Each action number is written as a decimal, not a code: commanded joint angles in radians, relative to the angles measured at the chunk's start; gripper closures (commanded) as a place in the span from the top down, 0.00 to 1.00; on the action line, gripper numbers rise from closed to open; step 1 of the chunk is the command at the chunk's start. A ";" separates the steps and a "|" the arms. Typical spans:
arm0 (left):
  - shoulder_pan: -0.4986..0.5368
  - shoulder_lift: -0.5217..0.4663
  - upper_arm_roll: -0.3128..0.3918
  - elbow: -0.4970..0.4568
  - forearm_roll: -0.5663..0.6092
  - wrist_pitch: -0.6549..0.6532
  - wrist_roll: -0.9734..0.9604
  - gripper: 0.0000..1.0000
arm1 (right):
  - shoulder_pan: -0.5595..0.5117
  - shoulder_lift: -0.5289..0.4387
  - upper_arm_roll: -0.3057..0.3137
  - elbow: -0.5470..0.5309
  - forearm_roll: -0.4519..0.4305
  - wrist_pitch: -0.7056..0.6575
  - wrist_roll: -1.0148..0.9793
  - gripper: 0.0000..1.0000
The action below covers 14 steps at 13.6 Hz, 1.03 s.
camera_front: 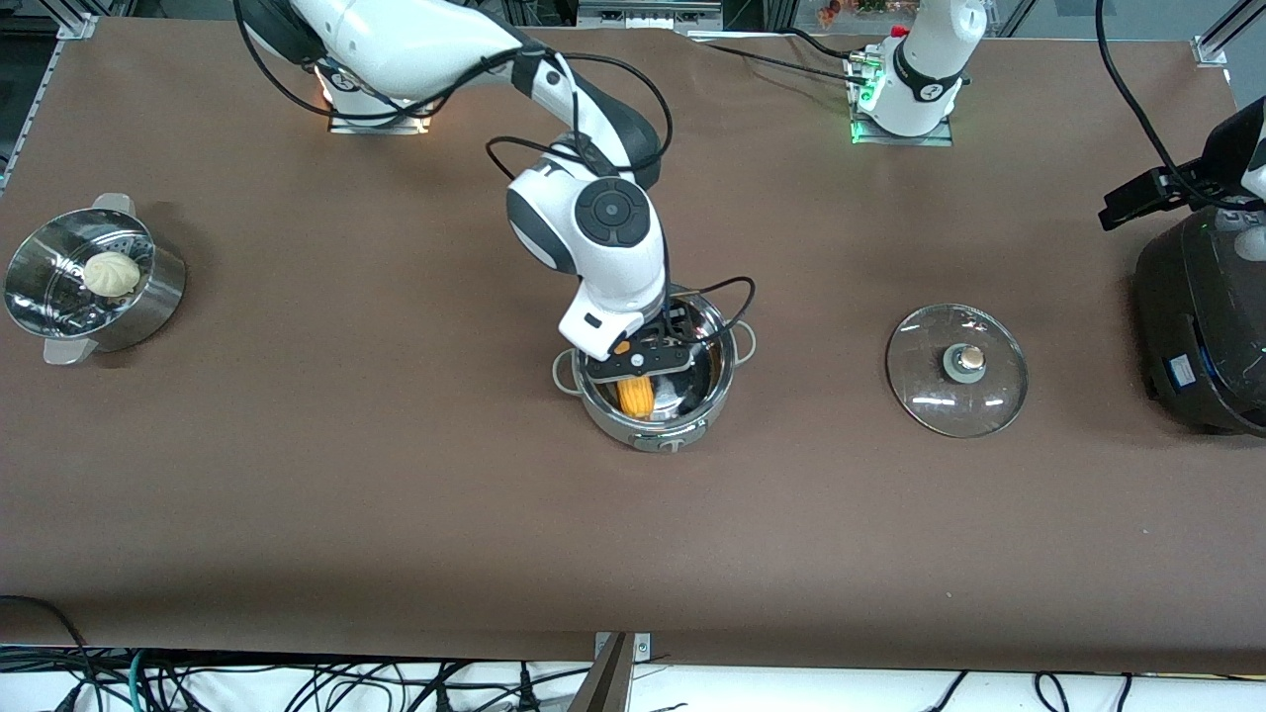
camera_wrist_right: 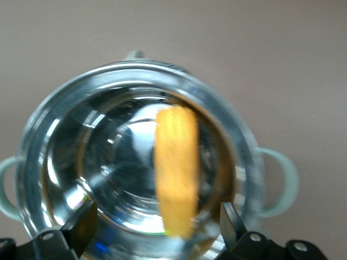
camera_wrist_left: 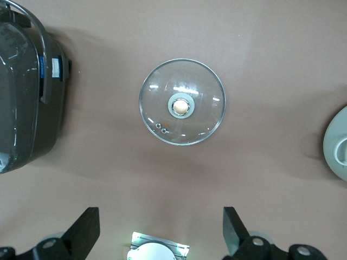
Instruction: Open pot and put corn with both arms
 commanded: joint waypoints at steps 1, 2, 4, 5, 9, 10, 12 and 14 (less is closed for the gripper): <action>0.011 0.015 -0.008 0.022 -0.060 0.009 -0.008 1.00 | -0.108 -0.123 0.008 -0.021 -0.003 -0.109 -0.103 1.00; 0.013 0.007 -0.008 0.012 -0.063 0.023 -0.008 1.00 | -0.143 -0.156 0.008 -0.021 -0.002 -0.163 -0.150 1.00; 0.010 -0.036 -0.009 -0.049 -0.075 0.064 -0.009 1.00 | -0.238 -0.210 0.008 -0.021 0.048 -0.240 -0.267 1.00; 0.011 -0.072 -0.009 -0.102 -0.089 0.103 -0.009 1.00 | -0.309 -0.230 0.006 -0.021 0.100 -0.266 -0.316 1.00; 0.004 -0.076 -0.024 -0.103 -0.082 0.109 -0.012 1.00 | -0.463 -0.484 -0.049 -0.304 0.170 -0.272 -0.379 1.00; 0.004 -0.076 -0.029 -0.103 -0.082 0.105 -0.014 1.00 | -0.474 -0.527 -0.054 -0.370 0.167 -0.246 -0.378 1.00; 0.004 -0.076 -0.029 -0.101 -0.082 0.105 -0.014 1.00 | -0.494 -0.597 -0.110 -0.464 0.171 -0.200 -0.382 1.00; 0.005 -0.067 -0.026 -0.097 -0.077 0.103 -0.014 1.00 | -0.507 -0.695 -0.170 -0.570 0.207 -0.163 -0.364 1.00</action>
